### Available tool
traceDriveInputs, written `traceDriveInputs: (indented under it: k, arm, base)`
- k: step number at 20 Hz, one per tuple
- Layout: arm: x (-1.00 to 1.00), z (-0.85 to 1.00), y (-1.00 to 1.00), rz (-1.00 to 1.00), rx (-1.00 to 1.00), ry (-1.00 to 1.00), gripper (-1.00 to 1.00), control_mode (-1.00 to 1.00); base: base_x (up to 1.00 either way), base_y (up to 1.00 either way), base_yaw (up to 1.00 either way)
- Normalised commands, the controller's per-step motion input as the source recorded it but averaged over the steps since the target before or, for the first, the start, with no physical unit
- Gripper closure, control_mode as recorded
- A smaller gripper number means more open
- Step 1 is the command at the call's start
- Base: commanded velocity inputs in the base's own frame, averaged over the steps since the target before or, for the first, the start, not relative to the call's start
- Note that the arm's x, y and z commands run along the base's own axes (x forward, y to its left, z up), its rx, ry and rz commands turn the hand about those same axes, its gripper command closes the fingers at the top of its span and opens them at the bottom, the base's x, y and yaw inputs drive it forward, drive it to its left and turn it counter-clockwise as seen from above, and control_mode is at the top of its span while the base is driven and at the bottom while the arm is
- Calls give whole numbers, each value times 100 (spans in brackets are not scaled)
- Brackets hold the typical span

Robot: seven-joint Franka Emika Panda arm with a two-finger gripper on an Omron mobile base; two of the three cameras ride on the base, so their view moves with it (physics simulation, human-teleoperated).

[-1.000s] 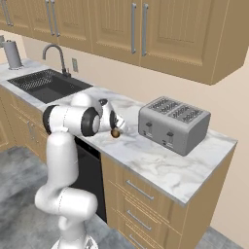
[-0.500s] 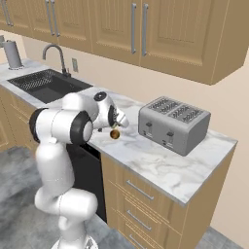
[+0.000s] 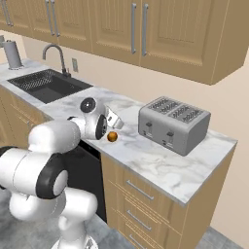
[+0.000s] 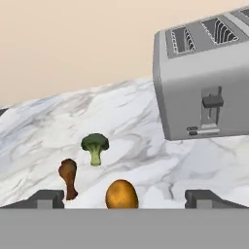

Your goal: Open the fridge, remove the mango, broccoli, and chicken drumstick, and place them on any counter.

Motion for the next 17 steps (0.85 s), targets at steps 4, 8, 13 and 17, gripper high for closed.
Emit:
traceDriveInputs:
  k: [4,8,13,17]
  arm:
    - [-100,100,25,3,0,1,-100,-100]
    - [-100,100,23,3,0,21,-100,-100]
    - [-100,95,26,2,0,39,-100,-100]
    - [-100,49,35,3,0,39,-100,-100]
  base:
    - [0,0,0]
    - [0,0,0]
    - [0,0,0]
    - [0,0,0]
